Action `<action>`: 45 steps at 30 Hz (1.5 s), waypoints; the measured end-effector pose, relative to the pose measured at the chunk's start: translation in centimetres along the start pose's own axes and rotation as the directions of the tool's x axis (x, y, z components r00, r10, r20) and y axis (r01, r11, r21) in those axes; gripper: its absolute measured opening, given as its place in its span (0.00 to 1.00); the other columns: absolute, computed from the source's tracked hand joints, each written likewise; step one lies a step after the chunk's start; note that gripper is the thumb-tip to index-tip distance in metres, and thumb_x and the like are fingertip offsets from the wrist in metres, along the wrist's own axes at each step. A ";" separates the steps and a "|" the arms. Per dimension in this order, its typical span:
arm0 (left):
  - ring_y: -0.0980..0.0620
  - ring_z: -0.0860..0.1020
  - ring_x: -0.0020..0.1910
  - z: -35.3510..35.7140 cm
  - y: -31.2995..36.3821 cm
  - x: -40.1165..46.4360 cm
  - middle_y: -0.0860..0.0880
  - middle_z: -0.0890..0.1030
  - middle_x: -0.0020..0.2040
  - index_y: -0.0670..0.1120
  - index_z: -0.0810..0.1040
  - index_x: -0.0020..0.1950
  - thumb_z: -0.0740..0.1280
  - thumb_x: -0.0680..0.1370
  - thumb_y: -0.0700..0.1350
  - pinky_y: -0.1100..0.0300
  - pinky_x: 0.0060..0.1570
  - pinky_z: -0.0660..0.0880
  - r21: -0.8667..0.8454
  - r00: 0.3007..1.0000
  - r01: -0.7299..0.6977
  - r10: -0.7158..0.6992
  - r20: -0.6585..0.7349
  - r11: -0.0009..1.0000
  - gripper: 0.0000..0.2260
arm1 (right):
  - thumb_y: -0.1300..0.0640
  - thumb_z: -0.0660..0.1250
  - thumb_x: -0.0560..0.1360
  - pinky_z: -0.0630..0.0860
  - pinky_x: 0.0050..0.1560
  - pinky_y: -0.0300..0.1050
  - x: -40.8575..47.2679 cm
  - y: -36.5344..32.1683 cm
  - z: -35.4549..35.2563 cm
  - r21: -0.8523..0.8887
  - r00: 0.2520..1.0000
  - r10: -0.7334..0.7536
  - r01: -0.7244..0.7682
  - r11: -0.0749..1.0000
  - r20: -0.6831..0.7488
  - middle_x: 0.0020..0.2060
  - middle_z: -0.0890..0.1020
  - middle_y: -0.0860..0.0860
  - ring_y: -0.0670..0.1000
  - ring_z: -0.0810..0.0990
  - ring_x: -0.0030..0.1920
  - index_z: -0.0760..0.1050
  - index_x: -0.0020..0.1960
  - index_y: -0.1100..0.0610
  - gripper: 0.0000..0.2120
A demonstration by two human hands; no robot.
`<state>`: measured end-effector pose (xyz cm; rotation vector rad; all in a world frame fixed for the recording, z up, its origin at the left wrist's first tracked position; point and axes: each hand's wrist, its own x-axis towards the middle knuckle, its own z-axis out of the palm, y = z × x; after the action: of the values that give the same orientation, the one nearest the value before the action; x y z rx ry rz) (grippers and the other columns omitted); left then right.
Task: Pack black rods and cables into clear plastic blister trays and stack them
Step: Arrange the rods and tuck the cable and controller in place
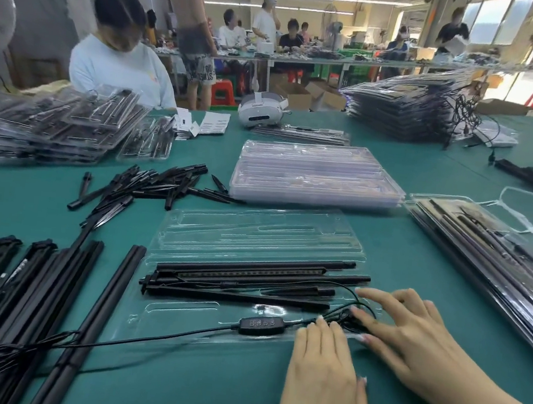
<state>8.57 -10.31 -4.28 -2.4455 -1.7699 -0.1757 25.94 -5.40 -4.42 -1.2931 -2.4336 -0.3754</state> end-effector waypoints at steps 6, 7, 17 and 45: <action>0.53 0.81 0.40 0.3 -0.2 0.6 0.49 0.84 0.42 0.47 0.86 0.50 0.72 0.56 0.68 0.58 0.50 0.72 0.040 0.998 0.006 -0.004 -0.058 0.999 0.32 | 0.40 0.47 0.80 0.64 0.49 0.44 0.8 1.1 -0.3 0.020 0.996 -0.073 0.072 0.997 0.054 0.57 0.80 0.41 0.46 0.69 0.51 0.83 0.53 0.48 0.27; 0.52 0.80 0.42 0.3 -0.3 0.9 0.50 0.83 0.42 0.47 0.85 0.51 0.71 0.57 0.68 0.57 0.51 0.68 0.063 0.997 0.002 0.003 -0.075 0.998 0.32 | 0.40 0.48 0.80 0.63 0.49 0.44 0.9 1.1 -0.2 0.026 0.995 -0.078 0.077 0.997 0.054 0.57 0.80 0.41 0.46 0.69 0.51 0.83 0.52 0.48 0.26; 0.50 0.78 0.61 0.6 0.8 2.0 0.45 0.80 0.61 0.33 0.63 0.72 0.65 0.66 0.65 0.56 0.58 0.76 -0.007 0.995 0.084 -0.084 -0.061 0.996 0.46 | 0.45 0.54 0.81 0.59 0.66 0.33 -0.3 0.3 -0.5 0.292 0.989 0.007 -0.051 0.955 0.149 0.63 0.74 0.36 0.37 0.68 0.64 0.65 0.73 0.53 0.24; 0.62 0.83 0.38 2.6 -0.1 2.8 0.58 0.85 0.38 0.58 0.86 0.43 0.54 0.66 0.44 0.70 0.35 0.77 -0.074 0.996 -0.060 0.055 -0.067 0.995 0.21 | 0.78 0.59 0.71 0.69 0.40 0.34 11.3 7.1 2.9 0.856 0.750 0.443 -0.510 -0.085 0.491 0.42 0.73 0.51 0.44 0.72 0.44 0.78 0.58 0.56 0.24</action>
<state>9.43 -7.29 -6.39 -2.5095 -1.6942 -0.3184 25.49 7.94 -1.69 -1.2415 -1.2689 1.3449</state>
